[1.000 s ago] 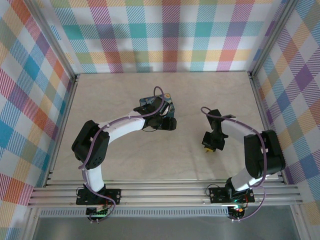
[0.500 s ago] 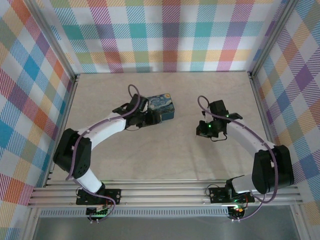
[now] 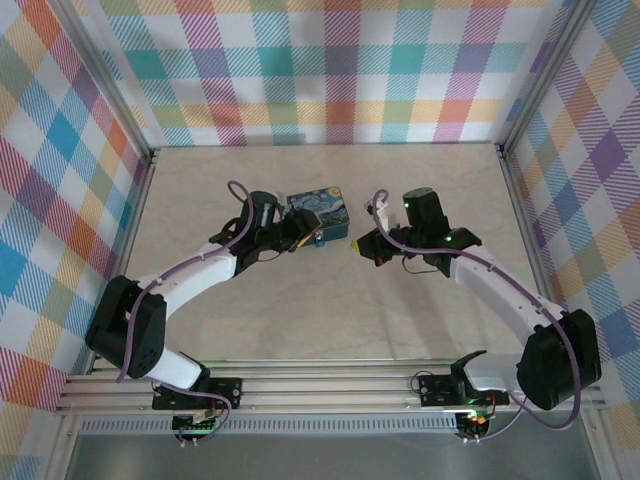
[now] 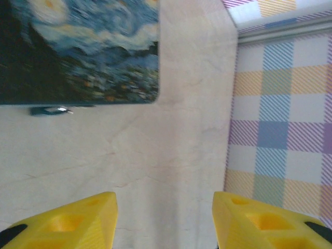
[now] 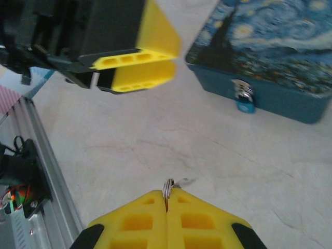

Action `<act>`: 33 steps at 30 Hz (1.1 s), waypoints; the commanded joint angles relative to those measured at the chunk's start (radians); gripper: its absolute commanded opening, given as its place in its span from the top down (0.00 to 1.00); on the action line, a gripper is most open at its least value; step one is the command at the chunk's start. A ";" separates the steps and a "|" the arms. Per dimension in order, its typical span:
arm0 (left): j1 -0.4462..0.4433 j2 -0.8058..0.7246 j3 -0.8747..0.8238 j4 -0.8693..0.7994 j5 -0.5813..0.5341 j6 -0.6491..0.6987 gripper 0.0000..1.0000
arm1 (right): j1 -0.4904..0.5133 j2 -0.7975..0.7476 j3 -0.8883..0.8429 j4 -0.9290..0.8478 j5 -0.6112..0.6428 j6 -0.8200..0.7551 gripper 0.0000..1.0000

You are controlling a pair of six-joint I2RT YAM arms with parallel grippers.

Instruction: Unlock the padlock with the key

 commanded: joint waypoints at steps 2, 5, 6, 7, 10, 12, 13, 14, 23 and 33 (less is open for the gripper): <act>-0.039 0.011 0.005 0.142 0.030 -0.117 0.49 | 0.031 0.006 -0.009 0.111 -0.057 -0.050 1.00; -0.050 0.030 -0.002 0.177 0.039 -0.169 0.49 | 0.049 0.018 -0.011 0.133 -0.041 -0.035 1.00; -0.056 0.034 -0.006 0.180 0.037 -0.186 0.49 | 0.053 0.022 -0.012 0.141 -0.035 -0.028 1.00; -0.060 0.038 -0.011 0.180 0.034 -0.203 0.49 | 0.057 0.026 -0.014 0.148 -0.032 -0.021 1.00; -0.068 0.041 -0.031 0.195 0.030 -0.270 0.48 | 0.071 0.040 -0.020 0.166 -0.014 -0.004 1.00; -0.073 0.039 -0.054 0.228 0.021 -0.313 0.48 | 0.079 0.049 -0.022 0.179 0.005 0.008 1.00; -0.077 0.038 -0.066 0.239 0.015 -0.338 0.47 | 0.082 0.054 -0.020 0.183 0.018 0.015 1.00; -0.078 0.035 -0.077 0.249 0.009 -0.361 0.46 | 0.083 0.060 -0.019 0.186 0.029 0.022 1.00; -0.116 0.041 -0.114 0.333 -0.014 -0.546 0.44 | 0.105 0.100 -0.029 0.261 0.103 0.118 1.00; -0.122 0.033 -0.112 0.372 -0.011 -0.592 0.50 | 0.115 0.115 -0.044 0.287 0.109 0.143 1.00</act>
